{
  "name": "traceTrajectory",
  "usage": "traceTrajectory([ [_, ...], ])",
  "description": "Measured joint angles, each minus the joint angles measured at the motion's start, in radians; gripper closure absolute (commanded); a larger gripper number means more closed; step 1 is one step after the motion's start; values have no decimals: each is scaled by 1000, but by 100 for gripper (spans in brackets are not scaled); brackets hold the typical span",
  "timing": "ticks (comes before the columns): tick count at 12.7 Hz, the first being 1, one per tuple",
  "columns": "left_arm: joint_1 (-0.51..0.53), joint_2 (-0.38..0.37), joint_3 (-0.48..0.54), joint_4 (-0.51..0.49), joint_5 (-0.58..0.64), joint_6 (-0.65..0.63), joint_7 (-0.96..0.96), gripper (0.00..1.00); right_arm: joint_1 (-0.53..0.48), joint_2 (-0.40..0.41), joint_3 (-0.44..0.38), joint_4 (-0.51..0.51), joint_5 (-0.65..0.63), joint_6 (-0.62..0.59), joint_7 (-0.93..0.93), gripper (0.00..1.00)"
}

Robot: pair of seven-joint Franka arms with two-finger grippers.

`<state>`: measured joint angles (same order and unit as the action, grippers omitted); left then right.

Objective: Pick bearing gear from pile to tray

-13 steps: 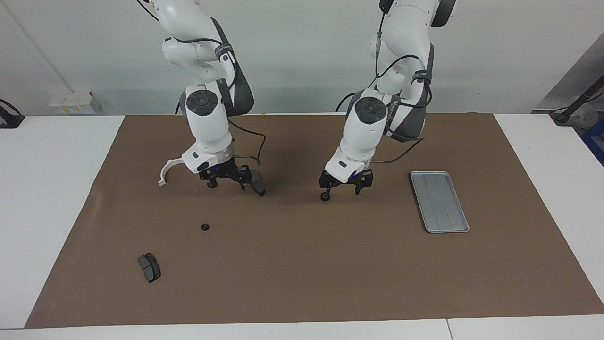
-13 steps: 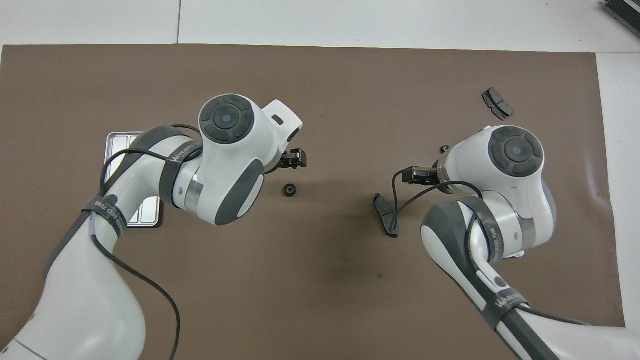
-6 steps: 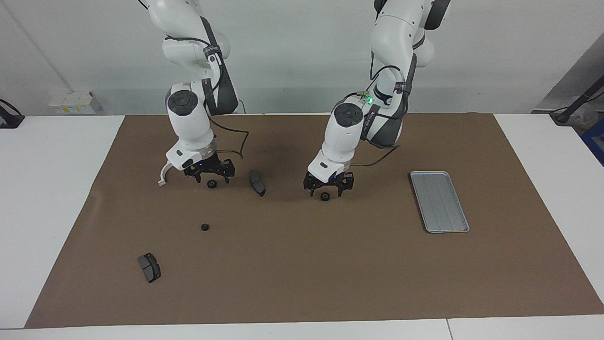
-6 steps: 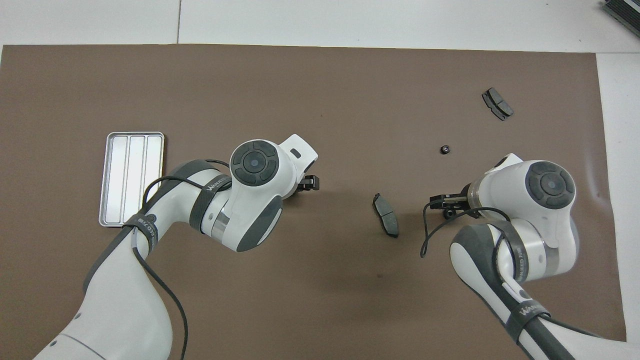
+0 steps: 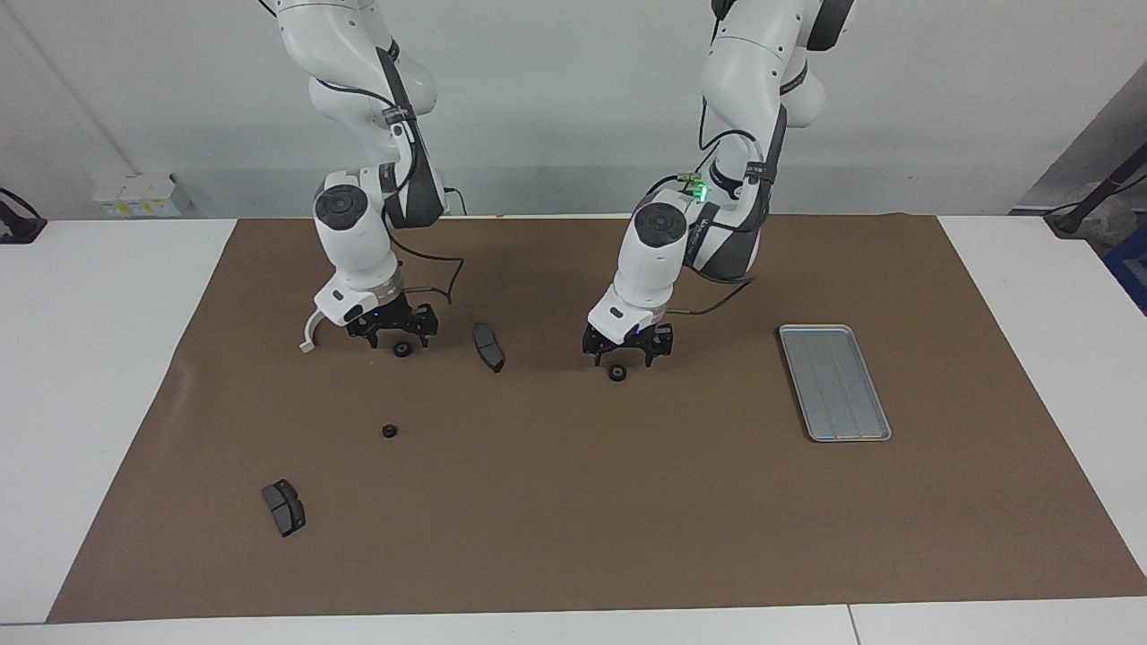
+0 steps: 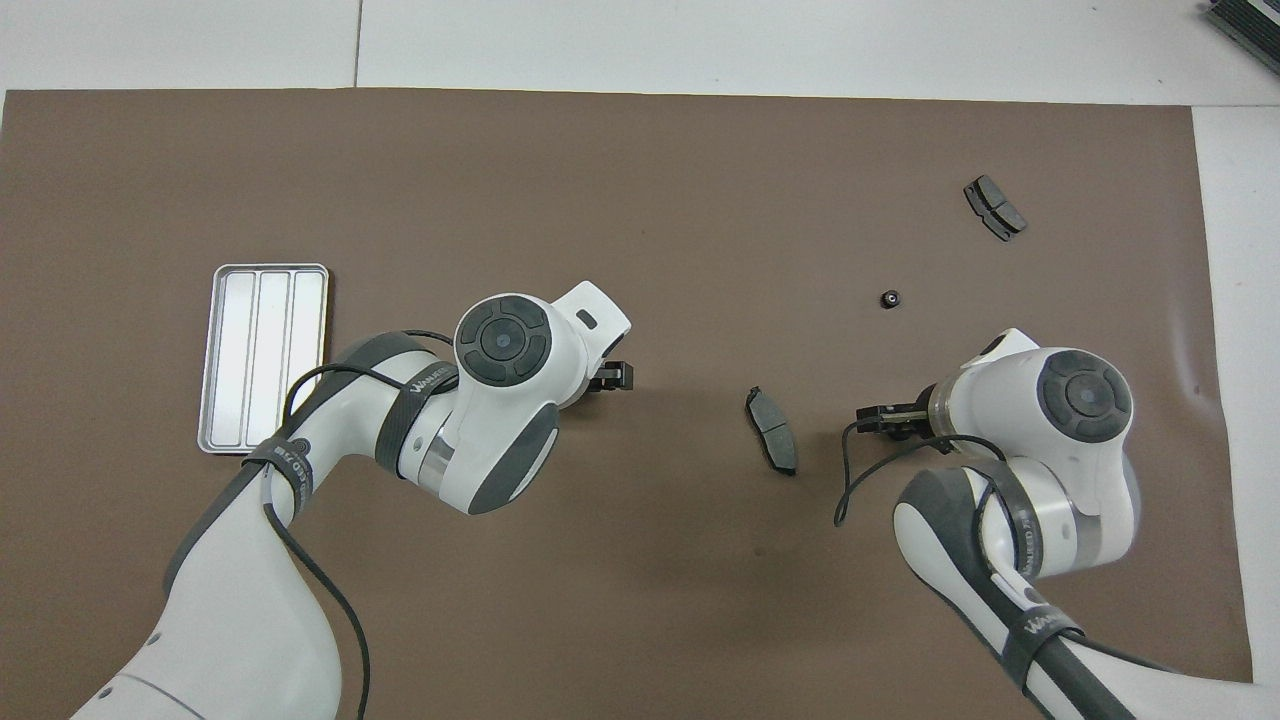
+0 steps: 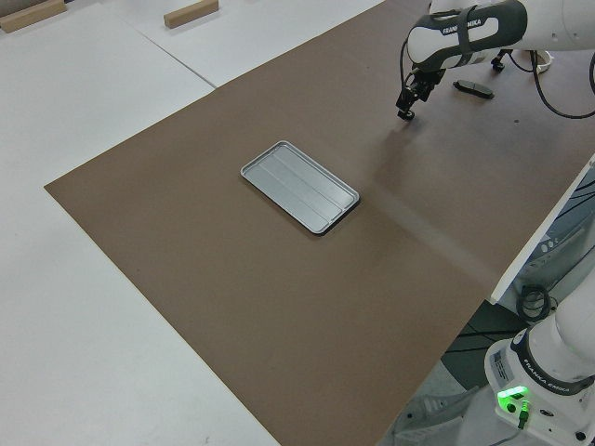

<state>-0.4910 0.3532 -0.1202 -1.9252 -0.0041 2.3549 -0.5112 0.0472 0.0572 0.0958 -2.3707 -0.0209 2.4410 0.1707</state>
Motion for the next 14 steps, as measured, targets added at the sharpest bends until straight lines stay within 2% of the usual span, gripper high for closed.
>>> traceTrajectory([
  [5, 1, 6, 5, 10, 0, -4, 27, 0, -4, 24, 1, -5, 0, 16, 0, 26],
  [8, 0, 29, 4, 30, 1, -12, 42, 0, -4, 24, 3, -11, 0, 16, 0, 42],
  [11, -3, 42, 2, 34, 1, -12, 51, 2, -4, 24, 3, -13, 0, 36, 0, 43],
  [14, -13, 60, 1, 35, 1, -12, 53, 12, -4, 24, 3, -15, 1, 57, 0, 45],
])
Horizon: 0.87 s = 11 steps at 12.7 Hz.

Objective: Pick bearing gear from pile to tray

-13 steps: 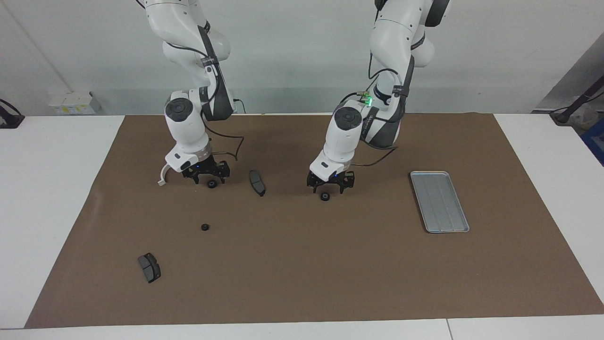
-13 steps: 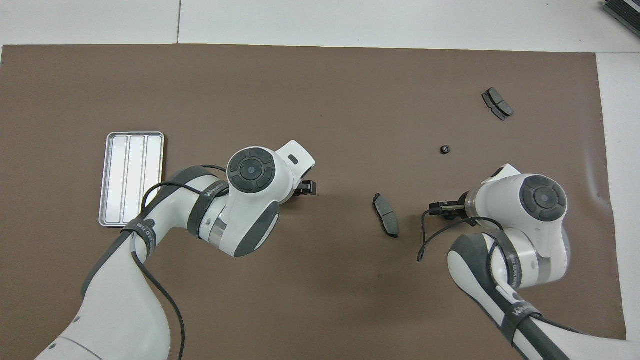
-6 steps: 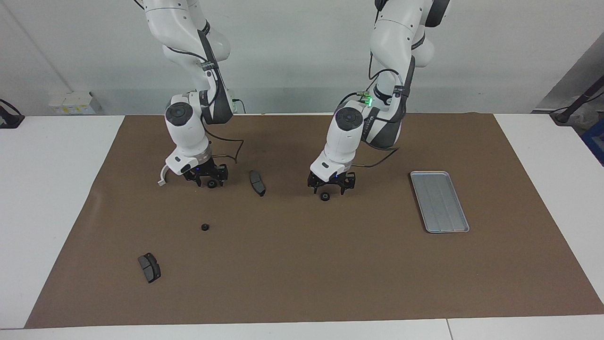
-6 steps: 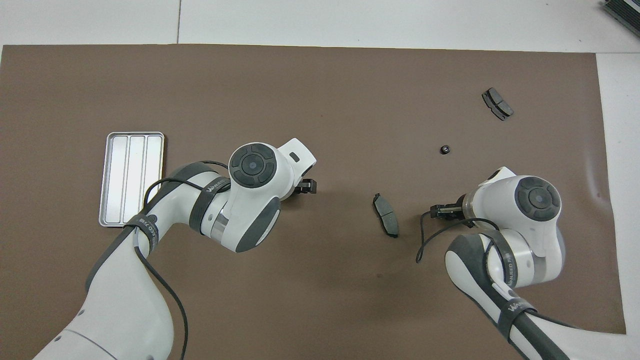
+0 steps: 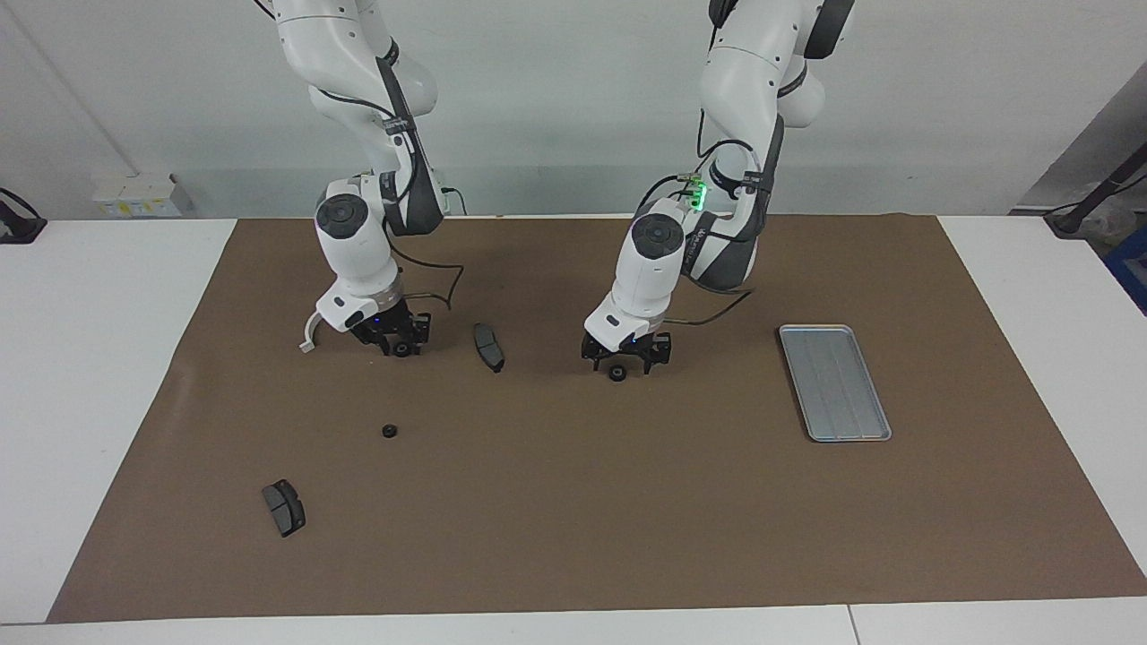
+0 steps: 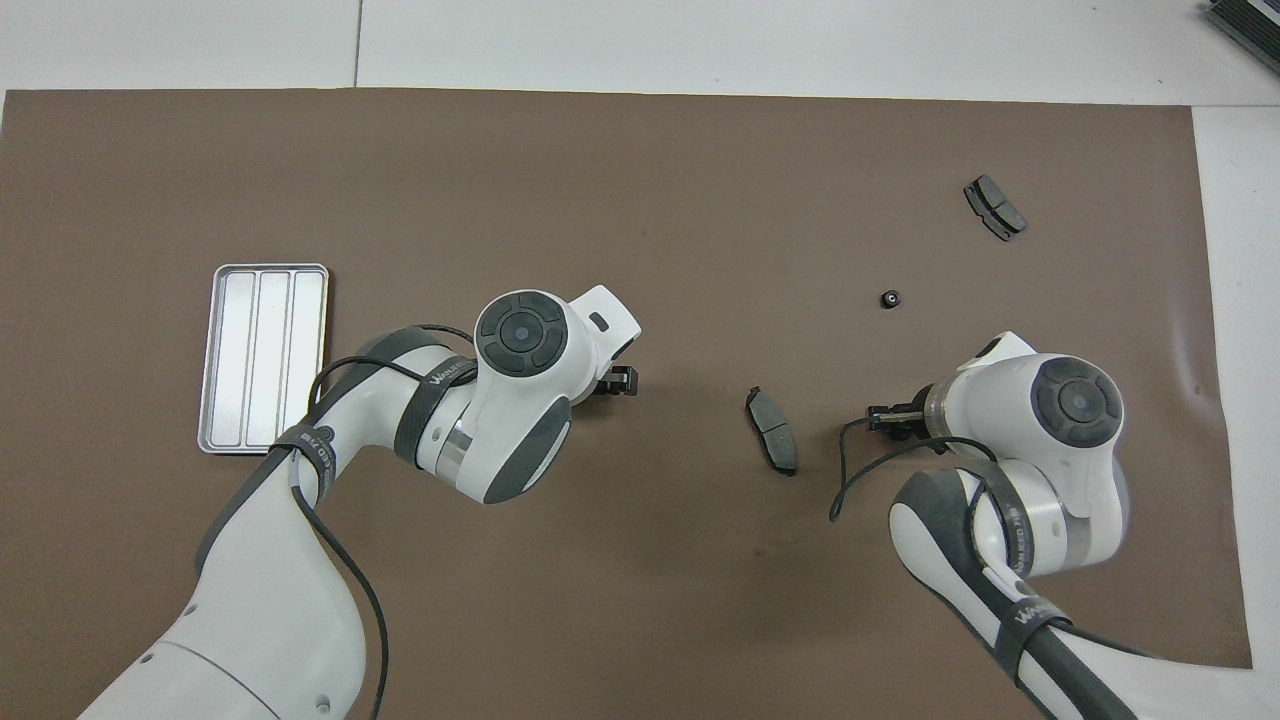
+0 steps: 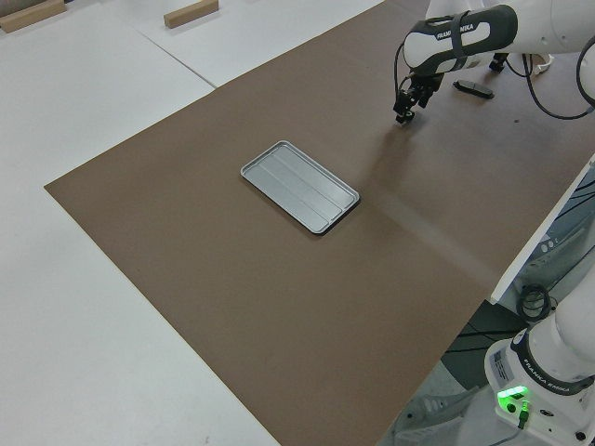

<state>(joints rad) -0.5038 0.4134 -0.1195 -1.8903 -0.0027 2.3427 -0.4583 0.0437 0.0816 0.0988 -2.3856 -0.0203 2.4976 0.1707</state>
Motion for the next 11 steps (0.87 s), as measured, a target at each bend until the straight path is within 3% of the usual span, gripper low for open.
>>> traceTrajectory([
  [3, -4, 6, 0, 1, 0, 0, 3, 24, 0, 4, 0, -1, 0, 17, 0, 47],
  [7, -5, 6, 5, 11, 5, -18, 4, 50, 0, 8, 0, -2, 0, 20, 0, 61],
  [10, -5, 6, 3, 19, 4, -23, 4, 62, 0, 8, -1, -3, 0, 20, 0, 64],
  [11, -6, 6, 2, 24, 4, -29, 4, 66, 0, 8, -2, -3, 0, 20, 0, 70],
])
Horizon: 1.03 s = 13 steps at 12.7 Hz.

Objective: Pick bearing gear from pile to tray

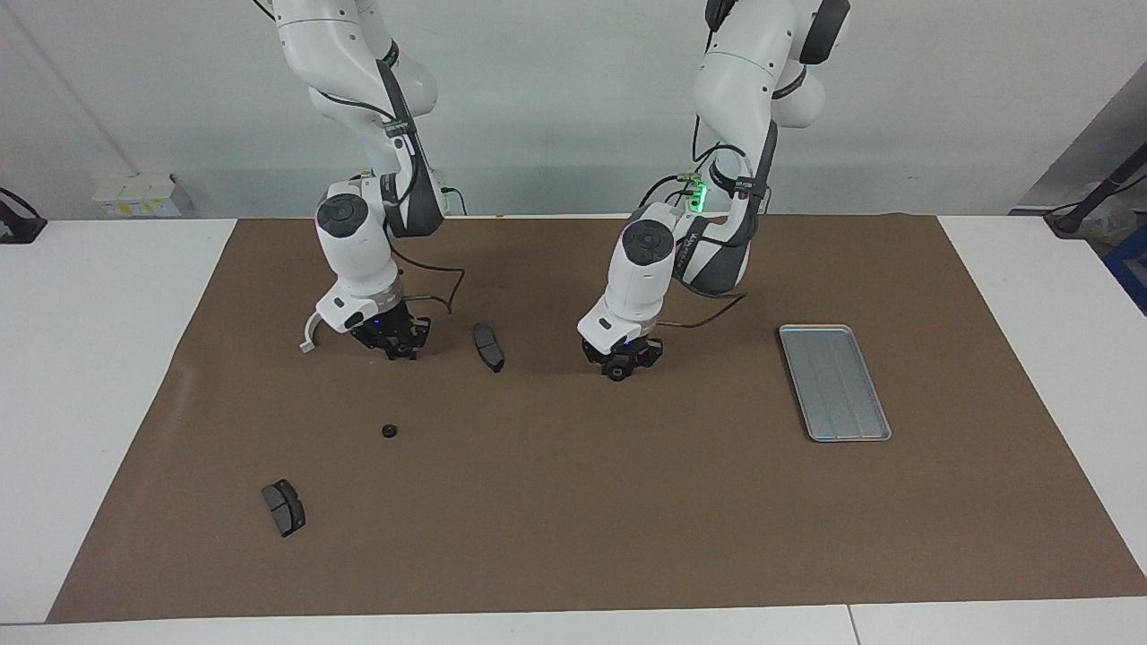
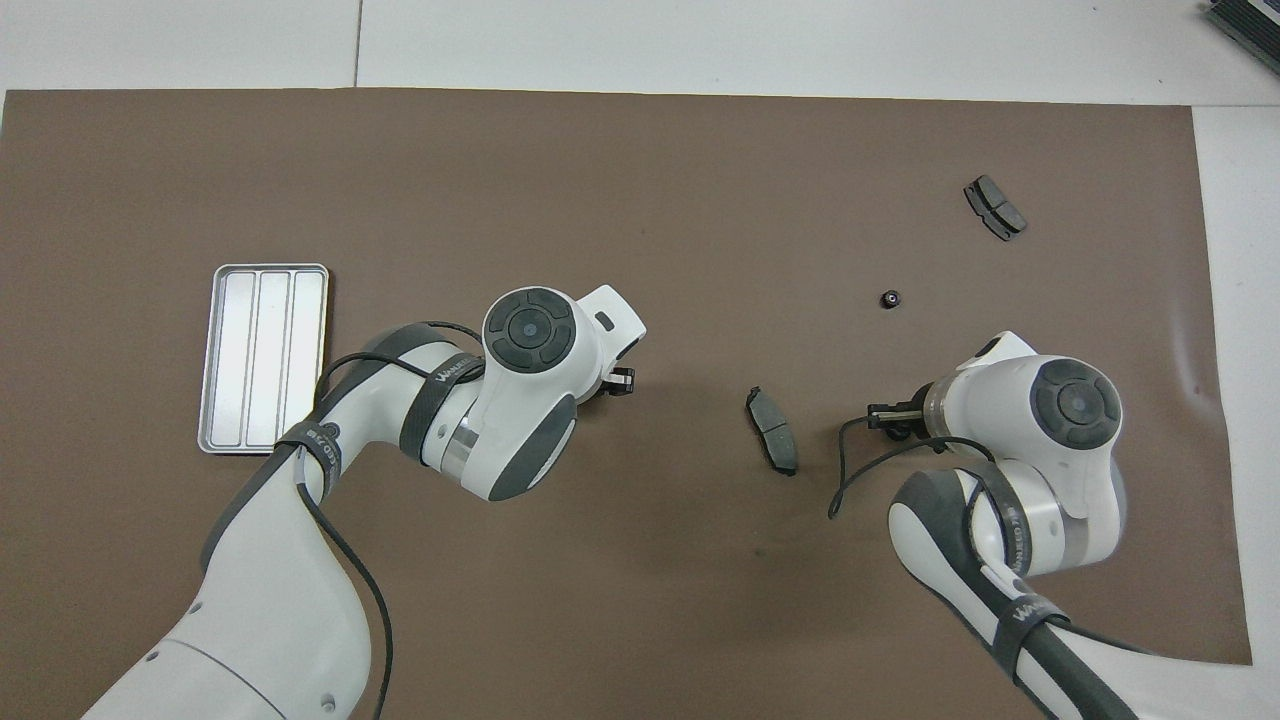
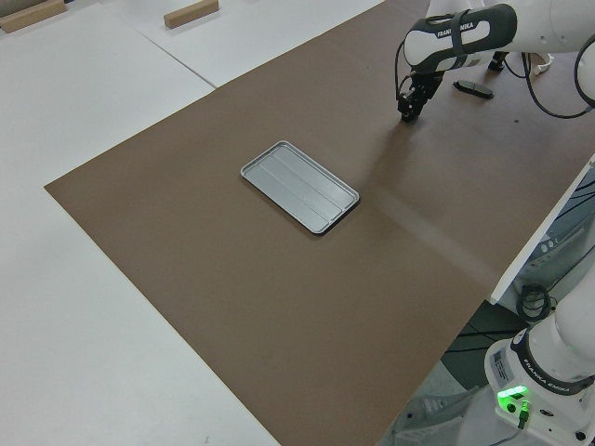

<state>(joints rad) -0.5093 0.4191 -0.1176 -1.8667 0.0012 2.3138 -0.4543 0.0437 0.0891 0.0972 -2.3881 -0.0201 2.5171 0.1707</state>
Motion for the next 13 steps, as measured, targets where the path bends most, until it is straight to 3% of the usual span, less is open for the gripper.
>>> traceTrajectory([
  [3, 0, 5, 1, 13, -13, -15, 0, 74, 0, -1, 0, 0, 0, -1, 0, 98],
  [5, 0, 10, 1, 23, -17, -28, 0, 77, 2, -1, 3, 3, 0, -1, 1, 100],
  [9, 15, 14, 9, 83, -21, -102, -1, 91, 12, -1, 9, 56, 1, -3, 60, 100],
  [13, 126, 10, 18, 186, -21, -248, 38, 100, 79, 21, 11, 180, 1, -94, 226, 100],
])
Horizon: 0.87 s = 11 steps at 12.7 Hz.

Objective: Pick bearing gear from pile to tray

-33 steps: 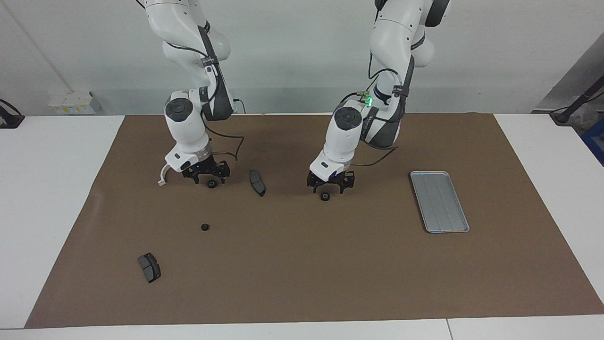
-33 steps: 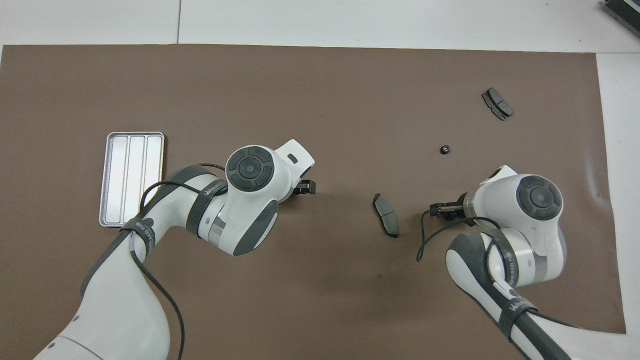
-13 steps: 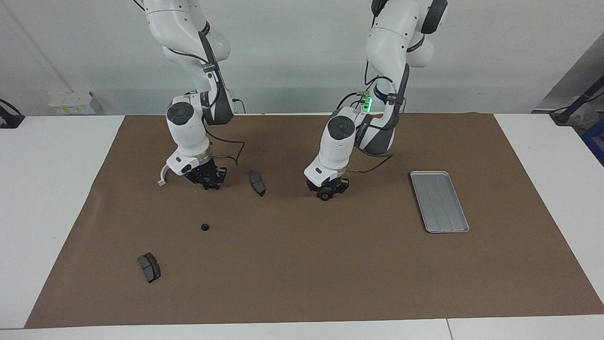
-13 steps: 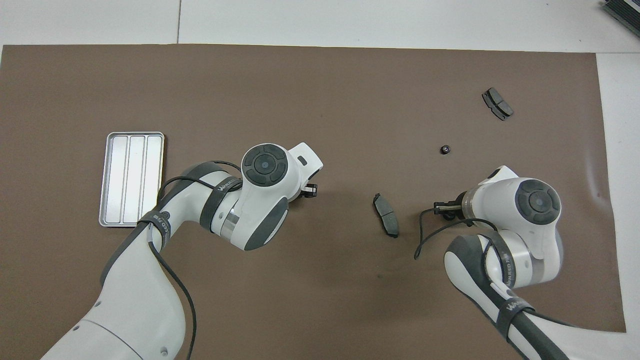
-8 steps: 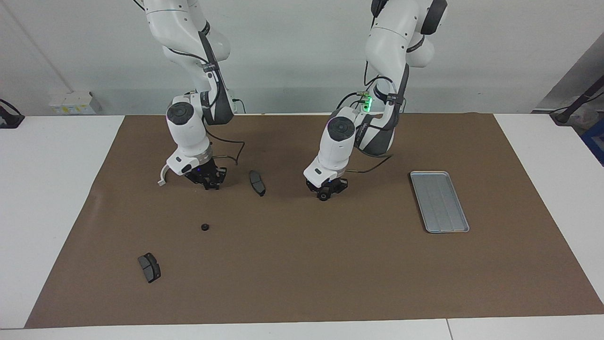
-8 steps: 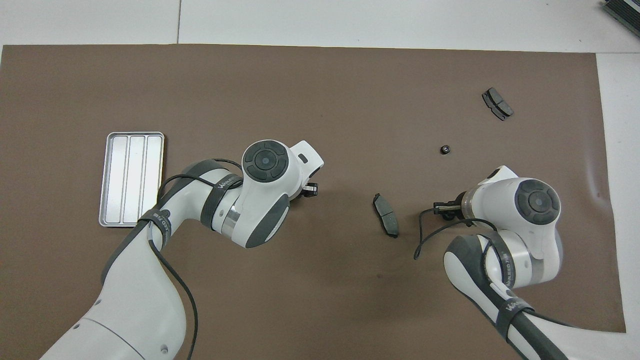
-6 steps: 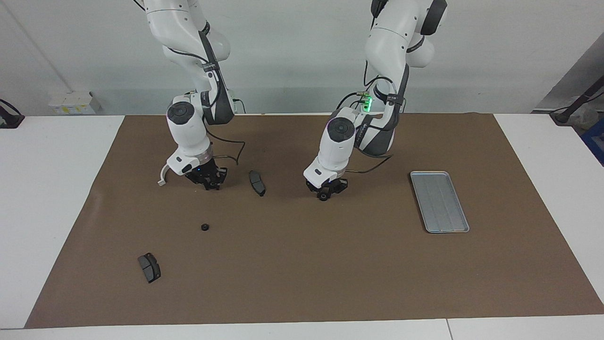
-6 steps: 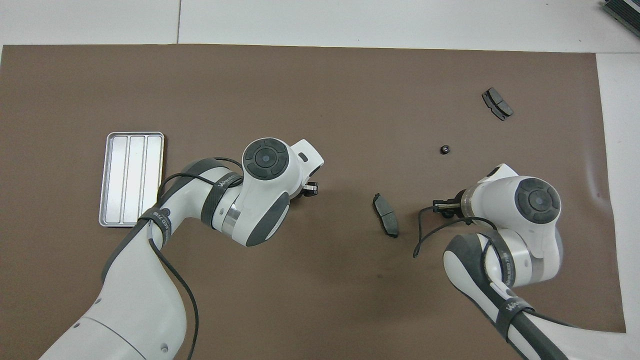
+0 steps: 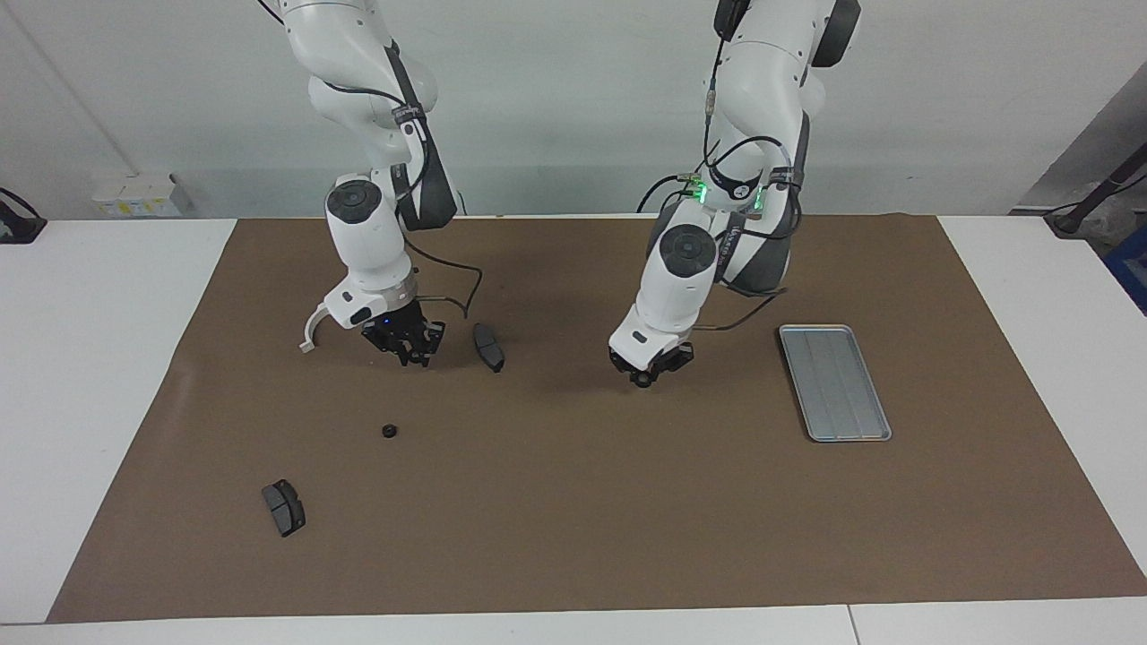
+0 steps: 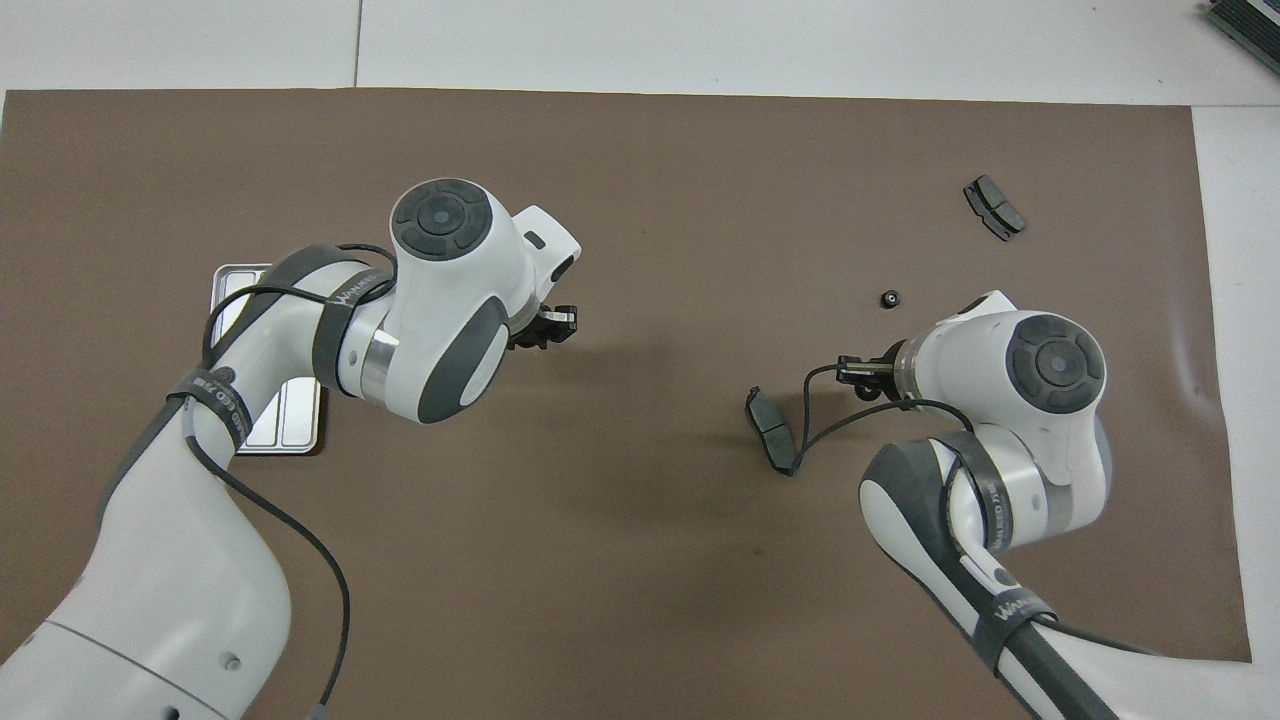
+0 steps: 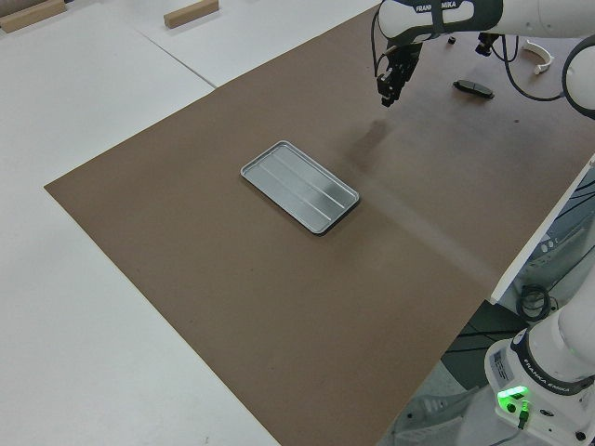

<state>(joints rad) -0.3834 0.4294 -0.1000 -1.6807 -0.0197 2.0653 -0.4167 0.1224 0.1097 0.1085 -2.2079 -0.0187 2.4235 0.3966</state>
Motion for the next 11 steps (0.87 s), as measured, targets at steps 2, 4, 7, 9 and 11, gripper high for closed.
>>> traceTrajectory([
  [2, 71, -11, 5, 4, 0, -37, 101, 100, 58, 39, 1, 90, 0, -53, 107, 100],
  [4, 181, -40, 10, 5, 0, -87, 271, 100, 125, 95, 2, 199, 0, -96, 221, 100],
  [7, 347, -86, 13, -23, 0, -117, 539, 99, 215, 199, 2, 361, -1, -147, 386, 100],
  [9, 411, -95, 14, -61, 1, -95, 658, 99, 287, 298, 2, 495, -21, -198, 509, 100],
  [11, 456, -103, 14, -117, 1, -14, 720, 99, 348, 400, 2, 614, -58, -225, 622, 100],
])
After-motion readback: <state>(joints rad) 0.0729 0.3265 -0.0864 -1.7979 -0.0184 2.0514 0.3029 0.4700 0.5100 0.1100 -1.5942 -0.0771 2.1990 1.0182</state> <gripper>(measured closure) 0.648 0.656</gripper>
